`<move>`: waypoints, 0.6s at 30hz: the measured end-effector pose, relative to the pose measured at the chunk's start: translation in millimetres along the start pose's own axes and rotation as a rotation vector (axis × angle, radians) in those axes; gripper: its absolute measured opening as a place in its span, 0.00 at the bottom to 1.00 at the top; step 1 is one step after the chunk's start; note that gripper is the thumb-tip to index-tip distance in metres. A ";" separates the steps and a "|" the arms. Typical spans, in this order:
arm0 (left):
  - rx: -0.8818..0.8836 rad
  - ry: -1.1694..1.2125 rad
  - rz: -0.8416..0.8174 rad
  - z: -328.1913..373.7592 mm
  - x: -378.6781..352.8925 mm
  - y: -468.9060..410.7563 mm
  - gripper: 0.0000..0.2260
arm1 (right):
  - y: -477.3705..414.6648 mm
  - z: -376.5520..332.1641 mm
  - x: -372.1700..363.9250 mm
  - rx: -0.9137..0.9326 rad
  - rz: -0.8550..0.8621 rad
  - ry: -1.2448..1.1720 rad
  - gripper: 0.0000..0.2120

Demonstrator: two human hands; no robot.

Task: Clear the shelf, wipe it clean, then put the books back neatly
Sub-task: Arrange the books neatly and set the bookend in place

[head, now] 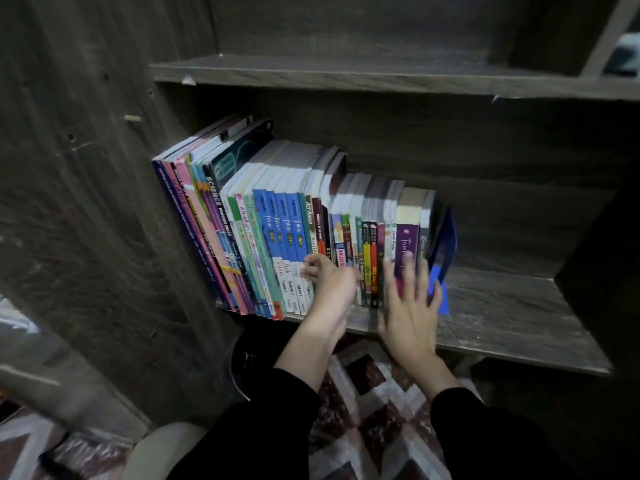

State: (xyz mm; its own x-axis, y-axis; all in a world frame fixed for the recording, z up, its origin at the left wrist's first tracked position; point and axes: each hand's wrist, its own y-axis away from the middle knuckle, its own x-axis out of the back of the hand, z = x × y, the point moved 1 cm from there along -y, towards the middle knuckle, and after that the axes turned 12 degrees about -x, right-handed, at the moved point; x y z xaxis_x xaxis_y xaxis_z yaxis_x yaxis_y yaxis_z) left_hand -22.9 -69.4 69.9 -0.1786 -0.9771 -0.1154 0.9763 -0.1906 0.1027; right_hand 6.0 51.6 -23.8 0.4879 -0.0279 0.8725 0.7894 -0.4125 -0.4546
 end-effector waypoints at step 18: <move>0.001 -0.085 0.032 0.6 -6.4 -6.7 0.43 | -5.0 17.3 7.6 0.161 -0.012 0.099 0.51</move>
State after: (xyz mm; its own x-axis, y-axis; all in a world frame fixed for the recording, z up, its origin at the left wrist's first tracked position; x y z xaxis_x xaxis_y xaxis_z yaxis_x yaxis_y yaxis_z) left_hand -28.4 -62.0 70.5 -0.1569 -0.9872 -0.0282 0.9816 -0.1590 0.1062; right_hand 12.2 69.2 -18.0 0.4455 -0.1171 0.8876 0.8482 -0.2621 -0.4603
